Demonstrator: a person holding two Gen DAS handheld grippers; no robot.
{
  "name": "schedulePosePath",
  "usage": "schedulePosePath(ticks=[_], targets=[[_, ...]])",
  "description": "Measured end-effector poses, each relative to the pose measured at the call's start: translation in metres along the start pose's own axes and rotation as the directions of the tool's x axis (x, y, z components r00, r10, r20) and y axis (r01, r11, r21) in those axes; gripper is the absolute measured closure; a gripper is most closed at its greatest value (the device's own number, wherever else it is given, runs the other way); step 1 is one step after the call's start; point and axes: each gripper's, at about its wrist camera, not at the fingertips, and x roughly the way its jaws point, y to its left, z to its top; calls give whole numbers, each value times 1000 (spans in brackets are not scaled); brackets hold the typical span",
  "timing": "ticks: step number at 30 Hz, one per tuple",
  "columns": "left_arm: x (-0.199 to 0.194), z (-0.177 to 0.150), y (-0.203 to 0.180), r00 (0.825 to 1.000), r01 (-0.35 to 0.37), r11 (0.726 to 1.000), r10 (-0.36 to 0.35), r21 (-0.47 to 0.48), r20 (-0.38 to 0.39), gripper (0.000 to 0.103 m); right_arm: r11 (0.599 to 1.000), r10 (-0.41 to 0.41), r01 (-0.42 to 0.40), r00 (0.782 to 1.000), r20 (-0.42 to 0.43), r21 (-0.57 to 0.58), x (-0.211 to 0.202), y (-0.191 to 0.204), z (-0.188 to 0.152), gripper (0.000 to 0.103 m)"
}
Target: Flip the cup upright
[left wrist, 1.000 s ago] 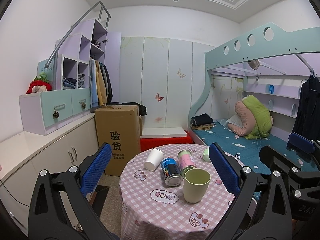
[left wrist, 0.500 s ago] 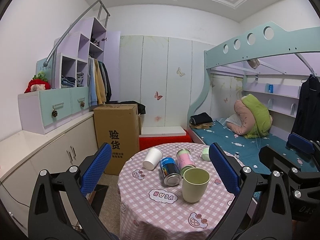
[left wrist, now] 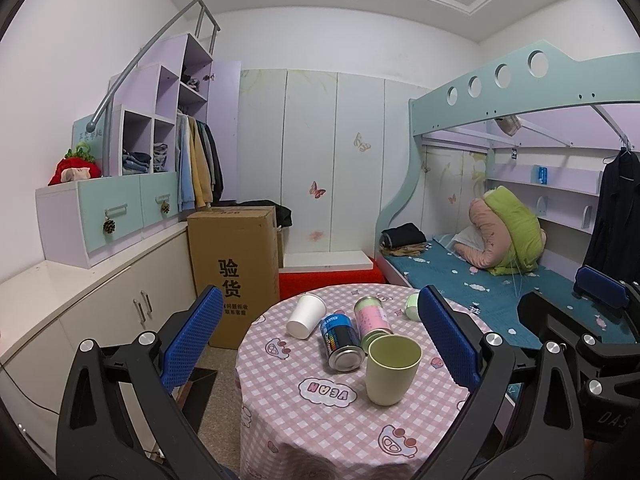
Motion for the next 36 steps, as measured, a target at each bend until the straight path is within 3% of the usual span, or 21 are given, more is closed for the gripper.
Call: schedulePosePath(ticks=[36], targets=[[10,-6,4,1000,-2,1000,2,5,-14,5,1000,5,-4,1000,-19,19,13,-6,-8,7]])
